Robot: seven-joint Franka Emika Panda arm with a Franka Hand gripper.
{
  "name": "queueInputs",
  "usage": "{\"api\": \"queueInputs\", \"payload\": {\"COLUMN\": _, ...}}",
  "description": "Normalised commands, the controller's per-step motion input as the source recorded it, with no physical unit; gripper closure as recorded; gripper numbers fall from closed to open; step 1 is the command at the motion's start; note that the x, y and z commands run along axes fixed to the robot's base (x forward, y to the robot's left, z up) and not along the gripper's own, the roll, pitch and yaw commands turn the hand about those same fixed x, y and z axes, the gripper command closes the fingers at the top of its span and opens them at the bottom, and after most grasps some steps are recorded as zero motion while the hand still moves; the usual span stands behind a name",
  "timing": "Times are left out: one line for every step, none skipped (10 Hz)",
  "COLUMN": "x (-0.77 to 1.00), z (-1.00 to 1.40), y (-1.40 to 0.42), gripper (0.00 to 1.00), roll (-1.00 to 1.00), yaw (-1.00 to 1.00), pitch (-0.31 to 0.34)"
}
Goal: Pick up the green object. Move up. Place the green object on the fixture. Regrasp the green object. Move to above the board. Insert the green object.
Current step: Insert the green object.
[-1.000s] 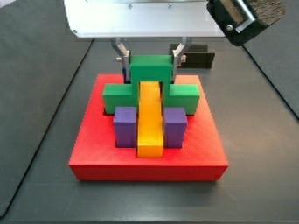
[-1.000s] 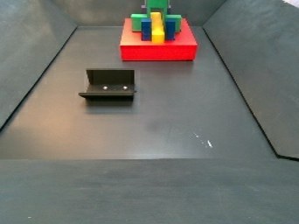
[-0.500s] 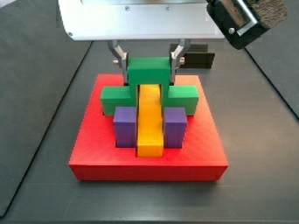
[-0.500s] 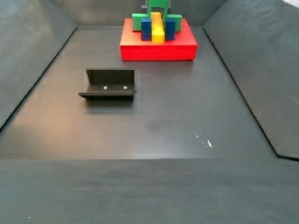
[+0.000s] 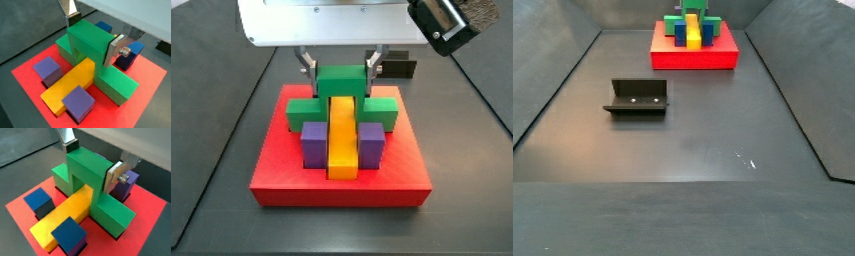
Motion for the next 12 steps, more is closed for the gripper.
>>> {"api": "queueInputs", "payload": {"x": 0.08, "z": -0.02, "y": 0.00, "gripper": 1.00, "roll": 0.04, "yaw": 0.00, "pitch": 0.000}}
{"api": "queueInputs", "payload": {"x": 0.13, "z": -0.02, "y": 0.08, "gripper": 1.00, "roll": 0.00, "yaw": 0.00, "pitch": 0.000}}
{"api": "queueInputs", "payload": {"x": 0.03, "z": -0.06, "y": 0.04, "gripper": 1.00, "roll": 0.00, "yaw": 0.00, "pitch": 0.000}}
{"api": "queueInputs", "payload": {"x": 0.00, "z": -0.03, "y": 0.00, "gripper": 1.00, "roll": 0.00, "yaw": 0.00, "pitch": 0.000}}
{"api": "queueInputs", "payload": {"x": 0.00, "z": 0.00, "y": 0.00, "gripper": 1.00, "roll": -0.01, "yaw": 0.00, "pitch": 0.000}}
{"api": "queueInputs", "payload": {"x": 0.00, "z": -0.03, "y": 0.00, "gripper": 1.00, "roll": -0.02, "yaw": 0.00, "pitch": 0.000}}
{"api": "queueInputs", "payload": {"x": 0.00, "z": 0.00, "y": 0.00, "gripper": 1.00, "roll": 0.00, "yaw": -0.02, "pitch": 0.000}}
{"api": "queueInputs", "payload": {"x": -0.10, "z": 0.00, "y": 0.00, "gripper": 1.00, "roll": 0.00, "yaw": -0.17, "pitch": 0.000}}
{"api": "queueInputs", "payload": {"x": -0.03, "z": 0.00, "y": 0.00, "gripper": 1.00, "roll": -0.04, "yaw": -0.18, "pitch": 0.000}}
{"api": "queueInputs", "payload": {"x": 0.00, "z": 0.00, "y": 0.00, "gripper": 1.00, "roll": -0.02, "yaw": -0.19, "pitch": 0.000}}
{"api": "queueInputs", "payload": {"x": 0.00, "z": 0.00, "y": 0.00, "gripper": 1.00, "roll": 0.00, "yaw": -0.04, "pitch": 0.000}}
{"api": "queueInputs", "payload": {"x": 0.00, "z": 0.00, "y": 0.01, "gripper": 1.00, "roll": 0.00, "yaw": 0.00, "pitch": 0.000}}
